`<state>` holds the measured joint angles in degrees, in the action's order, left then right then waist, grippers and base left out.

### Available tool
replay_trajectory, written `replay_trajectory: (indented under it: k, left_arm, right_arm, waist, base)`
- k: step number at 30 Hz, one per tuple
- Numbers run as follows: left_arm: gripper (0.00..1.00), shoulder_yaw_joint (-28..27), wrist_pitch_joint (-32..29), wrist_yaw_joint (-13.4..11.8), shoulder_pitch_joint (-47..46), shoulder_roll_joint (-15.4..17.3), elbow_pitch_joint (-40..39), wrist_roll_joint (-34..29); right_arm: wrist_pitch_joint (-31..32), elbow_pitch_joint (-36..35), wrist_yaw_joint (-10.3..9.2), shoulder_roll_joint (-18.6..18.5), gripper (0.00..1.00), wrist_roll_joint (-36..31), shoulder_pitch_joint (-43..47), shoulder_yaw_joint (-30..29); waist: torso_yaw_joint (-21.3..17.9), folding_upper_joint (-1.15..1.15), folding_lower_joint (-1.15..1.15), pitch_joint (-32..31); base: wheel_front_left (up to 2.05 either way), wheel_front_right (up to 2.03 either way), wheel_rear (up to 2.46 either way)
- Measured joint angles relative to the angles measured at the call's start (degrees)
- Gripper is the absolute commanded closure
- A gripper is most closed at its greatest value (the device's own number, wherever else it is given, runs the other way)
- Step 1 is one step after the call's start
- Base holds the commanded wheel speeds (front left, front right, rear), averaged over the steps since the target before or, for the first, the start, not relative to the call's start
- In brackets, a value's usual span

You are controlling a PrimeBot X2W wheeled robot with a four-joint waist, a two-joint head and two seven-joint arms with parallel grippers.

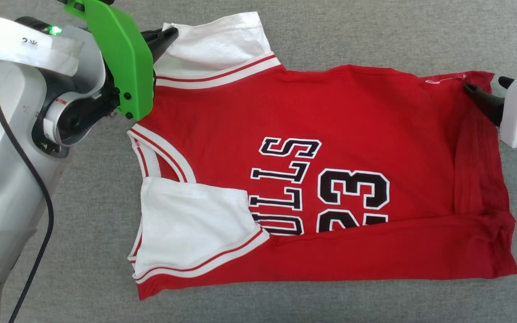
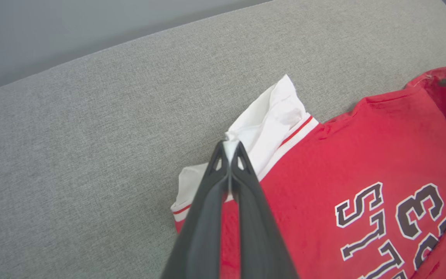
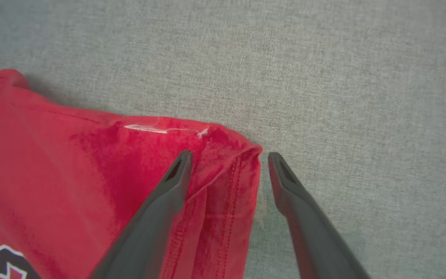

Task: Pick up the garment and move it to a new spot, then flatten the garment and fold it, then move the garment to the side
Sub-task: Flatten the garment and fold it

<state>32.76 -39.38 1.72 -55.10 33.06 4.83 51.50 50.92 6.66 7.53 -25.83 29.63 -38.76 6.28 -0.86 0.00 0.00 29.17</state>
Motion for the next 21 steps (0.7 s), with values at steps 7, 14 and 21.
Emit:
replay_trajectory:
  k: [7, 14, 21]
  left_arm:
    - [1.0, 0.04, 0.43, 0.0, 0.01, -0.01, -0.6, -0.03]
    - [1.0, 0.05, 1.31, 0.07, 0.0, -0.04, 0.08, -0.04]
    - [1.0, -0.22, 4.2, 0.14, 0.49, -0.18, 3.03, -0.11]
  right_arm:
    - [1.75, 3.0, 0.0, -1.13, 0.0, -0.04, -2.41, 3.52]
    - [1.78, 4.32, -0.02, -2.32, 0.17, 0.41, -3.88, 6.77]
    - [-1.67, 5.58, 0.0, -2.87, 1.0, 1.96, -3.78, 8.73]
  waist:
    - [1.01, 0.0, 0.0, 2.02]
    - [1.37, 0.0, 0.0, 3.54]
    - [1.41, 0.0, 0.0, 2.28]
  base:
    - [0.0, 0.0, 0.0]
    - [0.0, 0.0, 0.0]
    - [0.0, 0.0, 0.0]
